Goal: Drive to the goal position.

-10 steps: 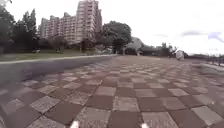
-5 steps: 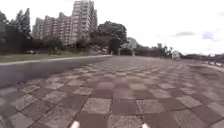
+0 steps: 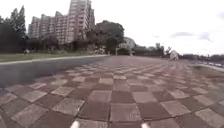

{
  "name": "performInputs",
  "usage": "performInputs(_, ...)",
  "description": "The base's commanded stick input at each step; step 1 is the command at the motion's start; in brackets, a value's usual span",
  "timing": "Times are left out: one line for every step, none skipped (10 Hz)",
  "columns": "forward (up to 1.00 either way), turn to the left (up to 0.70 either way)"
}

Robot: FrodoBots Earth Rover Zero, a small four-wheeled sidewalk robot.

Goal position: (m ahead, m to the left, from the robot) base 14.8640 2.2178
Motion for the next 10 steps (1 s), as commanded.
performInputs(1.00, -0.27)
performInputs(1.00, -0.20)
performInputs(1.00, -0.04)
performInputs(1.00, 0.00)
performInputs(1.00, 0.00)
performInputs(1.00, 0.00)
performInputs(1.00, -0.27)
performInputs(1.00, -0.27)
performInputs(1.00, 0.00)
performInputs(1.00, 0.00)
